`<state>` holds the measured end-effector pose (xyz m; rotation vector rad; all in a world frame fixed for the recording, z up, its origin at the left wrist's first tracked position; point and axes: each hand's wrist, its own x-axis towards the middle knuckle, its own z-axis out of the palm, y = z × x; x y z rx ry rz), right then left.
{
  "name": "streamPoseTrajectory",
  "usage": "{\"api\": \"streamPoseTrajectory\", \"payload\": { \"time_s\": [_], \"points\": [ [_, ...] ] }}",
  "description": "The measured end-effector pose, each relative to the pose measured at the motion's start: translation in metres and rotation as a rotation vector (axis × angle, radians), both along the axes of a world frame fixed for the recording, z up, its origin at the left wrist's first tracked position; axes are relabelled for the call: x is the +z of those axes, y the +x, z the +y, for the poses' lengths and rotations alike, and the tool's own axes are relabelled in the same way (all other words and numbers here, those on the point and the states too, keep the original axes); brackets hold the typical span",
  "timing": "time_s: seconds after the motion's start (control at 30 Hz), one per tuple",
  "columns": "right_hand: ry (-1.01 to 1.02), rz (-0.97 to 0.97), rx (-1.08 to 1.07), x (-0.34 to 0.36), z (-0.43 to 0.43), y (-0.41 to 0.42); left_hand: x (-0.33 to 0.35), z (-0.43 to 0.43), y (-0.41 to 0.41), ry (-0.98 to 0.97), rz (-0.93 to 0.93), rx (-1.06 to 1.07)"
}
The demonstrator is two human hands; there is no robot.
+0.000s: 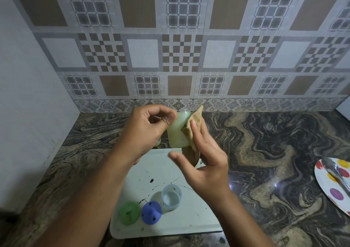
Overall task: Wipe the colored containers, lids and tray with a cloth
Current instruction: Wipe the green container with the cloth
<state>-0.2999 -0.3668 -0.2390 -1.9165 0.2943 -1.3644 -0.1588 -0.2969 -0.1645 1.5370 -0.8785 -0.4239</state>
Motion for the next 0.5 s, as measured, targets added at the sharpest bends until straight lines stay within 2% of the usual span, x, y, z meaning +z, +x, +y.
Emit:
{"api": "streamPoseTrajectory", "payload": {
  "time_s": [0.1,0.23,0.3,0.37,0.47,0.5],
  "points": [
    [-0.007,-0.004,-0.045,-0.005,-0.002,0.001,0.004,0.001,-0.001,-0.004,-0.07,-0.047],
    [0.254,-0.012,-0.033,-0.01,-0.006,0.001,-0.004,0.001,0.002,-0.014,0.105,-0.093],
    [0.266,0.014,0.007,-0.013,-0.009,0.001,-0.008,0.0,0.006,-0.003,0.121,-0.088],
    [0.169,0.053,-0.003,-0.013,-0.012,0.002,-0.009,-0.001,0.007,0.013,0.073,-0.082],
    [-0.105,0.138,-0.131,-0.013,-0.012,0.006,-0.009,-0.002,0.004,0.043,-0.192,-0.068],
    [-0.14,0.134,-0.144,-0.013,-0.012,0.006,-0.009,-0.003,0.003,0.043,-0.257,-0.061]
  ]
}}
